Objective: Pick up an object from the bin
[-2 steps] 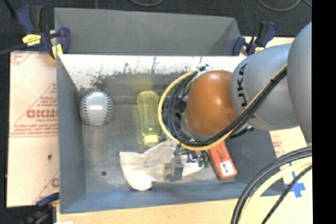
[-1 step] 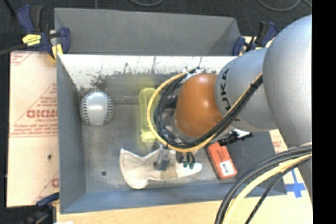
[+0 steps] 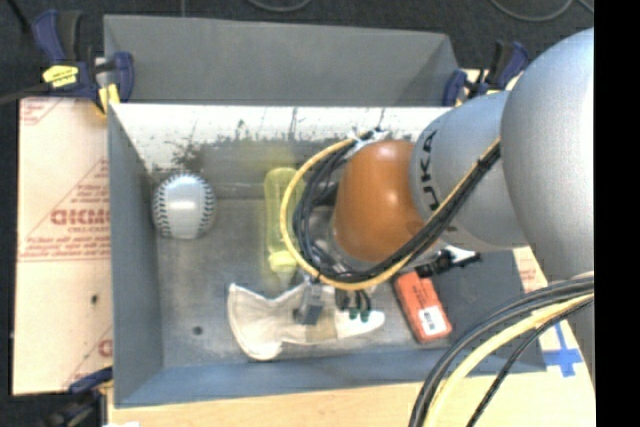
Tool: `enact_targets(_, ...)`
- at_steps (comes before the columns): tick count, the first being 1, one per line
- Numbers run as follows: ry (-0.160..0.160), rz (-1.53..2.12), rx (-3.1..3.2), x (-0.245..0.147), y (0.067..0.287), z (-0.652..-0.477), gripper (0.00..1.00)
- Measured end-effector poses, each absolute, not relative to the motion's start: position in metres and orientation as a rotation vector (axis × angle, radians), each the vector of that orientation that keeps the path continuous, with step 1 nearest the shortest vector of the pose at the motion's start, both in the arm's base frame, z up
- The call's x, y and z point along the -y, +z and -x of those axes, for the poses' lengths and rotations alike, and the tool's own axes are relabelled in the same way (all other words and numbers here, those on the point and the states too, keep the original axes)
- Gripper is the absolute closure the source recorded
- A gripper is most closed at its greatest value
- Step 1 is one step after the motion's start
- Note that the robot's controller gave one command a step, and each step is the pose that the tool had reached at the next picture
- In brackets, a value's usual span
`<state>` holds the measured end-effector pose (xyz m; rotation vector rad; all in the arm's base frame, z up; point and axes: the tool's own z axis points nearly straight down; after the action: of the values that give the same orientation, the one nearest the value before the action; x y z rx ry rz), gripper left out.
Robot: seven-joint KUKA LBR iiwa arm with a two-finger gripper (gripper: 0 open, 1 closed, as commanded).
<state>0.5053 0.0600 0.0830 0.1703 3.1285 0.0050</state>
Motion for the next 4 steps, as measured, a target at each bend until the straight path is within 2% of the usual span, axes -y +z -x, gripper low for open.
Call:
enact_targets(1, 0.002, -0.129, -3.133, -0.062, 0.086, -0.5, 1.0)
enact_targets(3, 0.004, -0.133, -3.131, -0.081, 0.136, -0.499, 1.0)
enact_targets(4, 0.004, -0.134, -3.131, -0.081, 0.136, -0.499, 1.0)
